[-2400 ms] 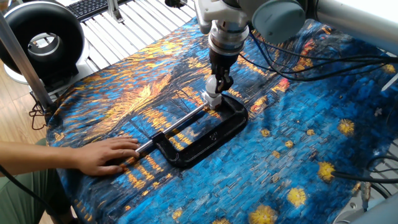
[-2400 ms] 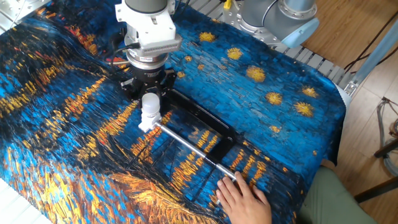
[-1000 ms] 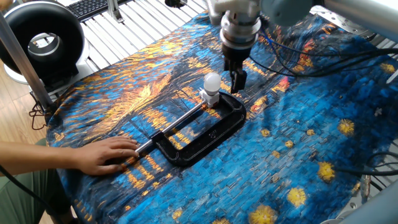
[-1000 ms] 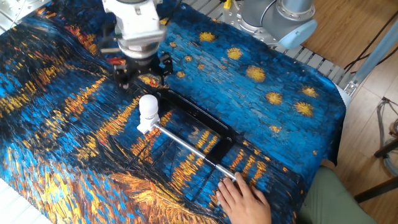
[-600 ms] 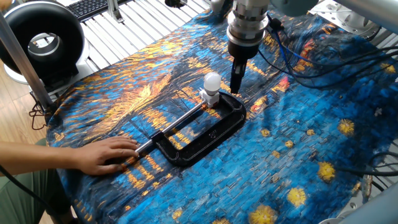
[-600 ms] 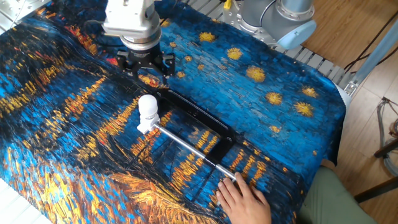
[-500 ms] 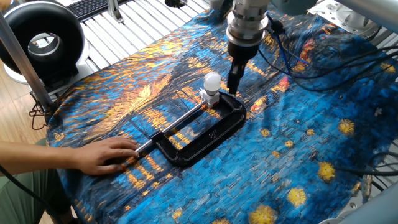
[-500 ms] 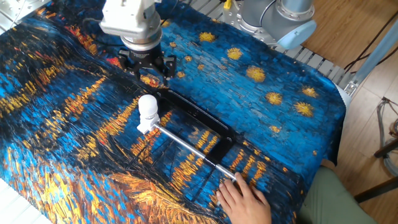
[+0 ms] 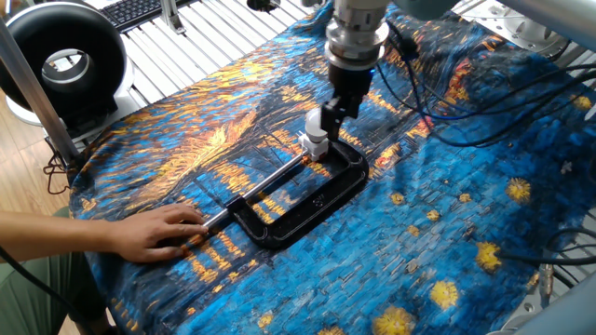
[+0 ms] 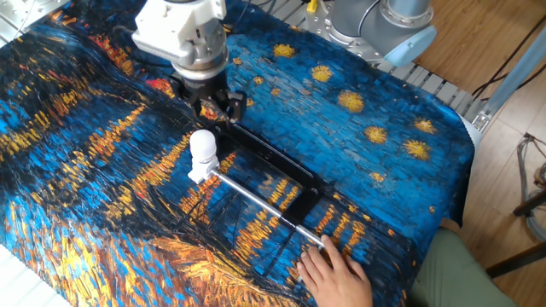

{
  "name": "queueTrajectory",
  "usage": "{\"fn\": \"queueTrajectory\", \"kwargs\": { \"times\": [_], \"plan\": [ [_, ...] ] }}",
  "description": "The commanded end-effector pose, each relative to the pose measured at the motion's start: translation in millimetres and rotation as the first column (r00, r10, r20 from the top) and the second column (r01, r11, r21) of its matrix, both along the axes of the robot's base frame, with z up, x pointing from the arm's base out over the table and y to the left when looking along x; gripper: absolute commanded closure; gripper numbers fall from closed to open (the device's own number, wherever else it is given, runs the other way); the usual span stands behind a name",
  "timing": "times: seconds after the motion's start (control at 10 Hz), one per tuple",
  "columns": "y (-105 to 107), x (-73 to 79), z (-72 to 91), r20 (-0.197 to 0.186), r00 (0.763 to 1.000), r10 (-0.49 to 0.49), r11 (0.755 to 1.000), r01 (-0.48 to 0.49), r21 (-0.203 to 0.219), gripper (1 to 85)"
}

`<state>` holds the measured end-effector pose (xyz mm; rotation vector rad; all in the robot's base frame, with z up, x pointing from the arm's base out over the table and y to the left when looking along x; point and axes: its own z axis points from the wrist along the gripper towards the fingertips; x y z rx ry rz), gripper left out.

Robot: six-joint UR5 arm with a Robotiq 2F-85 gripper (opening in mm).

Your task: Take out the light bulb by rotating it

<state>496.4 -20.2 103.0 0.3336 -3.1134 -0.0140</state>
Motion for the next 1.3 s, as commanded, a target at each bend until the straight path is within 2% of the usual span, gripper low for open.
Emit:
{"fn": "queueTrajectory", "kwargs": {
  "times": [0.0,0.3,1.2],
  "plan": [
    [11.1,14.5,-3.2,0.024,0.999,-0.047,0.999,0.047,0.009,21.7],
    [13.9,18.2,-8.9,0.026,0.997,-0.074,0.997,0.073,0.019,22.3],
    [8.8,28.6,-18.7,0.047,0.996,-0.070,0.997,0.070,0.012,25.3]
  ]
}}
